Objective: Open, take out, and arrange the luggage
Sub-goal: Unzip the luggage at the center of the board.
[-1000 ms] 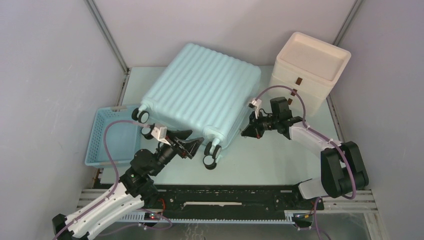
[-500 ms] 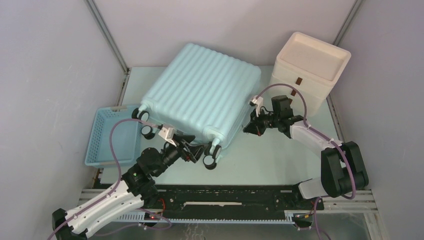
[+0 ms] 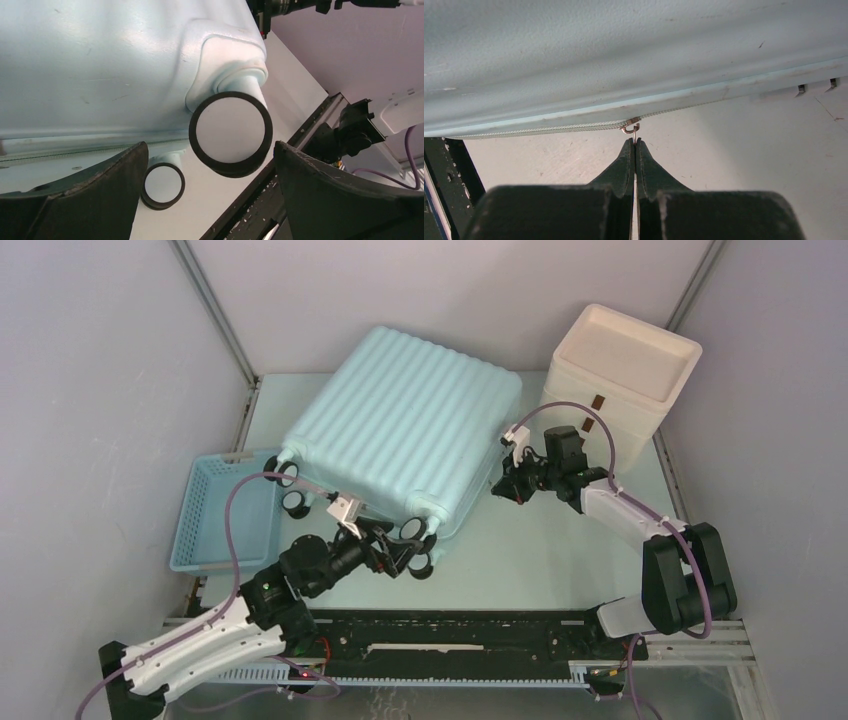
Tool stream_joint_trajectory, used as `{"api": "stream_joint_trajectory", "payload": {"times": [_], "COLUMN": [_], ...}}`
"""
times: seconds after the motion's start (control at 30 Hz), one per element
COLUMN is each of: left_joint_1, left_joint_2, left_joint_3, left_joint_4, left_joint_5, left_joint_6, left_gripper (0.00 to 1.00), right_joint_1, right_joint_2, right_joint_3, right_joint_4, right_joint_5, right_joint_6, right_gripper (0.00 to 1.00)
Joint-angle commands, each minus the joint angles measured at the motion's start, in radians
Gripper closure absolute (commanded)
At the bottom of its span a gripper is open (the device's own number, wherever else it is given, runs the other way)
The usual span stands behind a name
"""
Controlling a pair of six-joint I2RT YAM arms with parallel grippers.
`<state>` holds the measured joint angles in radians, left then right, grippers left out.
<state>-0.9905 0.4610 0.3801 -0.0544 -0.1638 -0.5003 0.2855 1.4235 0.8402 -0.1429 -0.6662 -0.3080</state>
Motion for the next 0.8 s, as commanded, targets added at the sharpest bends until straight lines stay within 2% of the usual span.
{"api": "stream_joint_trajectory", "payload": {"times": [0.0,0.17,0.3,0.63,0.77], "left_joint_1": [-0.008,-0.008,-0.017,-0.144,-0.188], "left_joint_2": [-0.043,-0.064,-0.005,0.204,0.308], "left_joint_3": [0.07,0.091,0.117,0.278,0.37], "left_joint_4": [-0.025,-0.047,-0.05,-0.136,-0.228], "left_joint_5": [-0.066,-0.065,-0.056,-0.215,-0.299], "left_joint_6": [-0.035,-0.071,-0.086,-0.122,-0.137], "left_gripper": [0.0,0.0,0.0,0.0,0.01], "right_joint_1": [-0.035,-0.037,-0.04,-0.049,-0.052], "right_joint_2": [-0.006,-0.008,-0.006,-0.003,-0.004], "right_joint_3": [0.04,0.04,0.04,0.04,0.04], "right_joint_4": [0.044,0.052,0.058,0.057,0.057], "right_joint_5": [0.086,0.093,0.097,0.082,0.078], "right_joint_6": [-0.016,-0.012,-0.004,0.005,0.007], "right_gripper": [1.0,1.0,1.0,1.0,1.0]}}
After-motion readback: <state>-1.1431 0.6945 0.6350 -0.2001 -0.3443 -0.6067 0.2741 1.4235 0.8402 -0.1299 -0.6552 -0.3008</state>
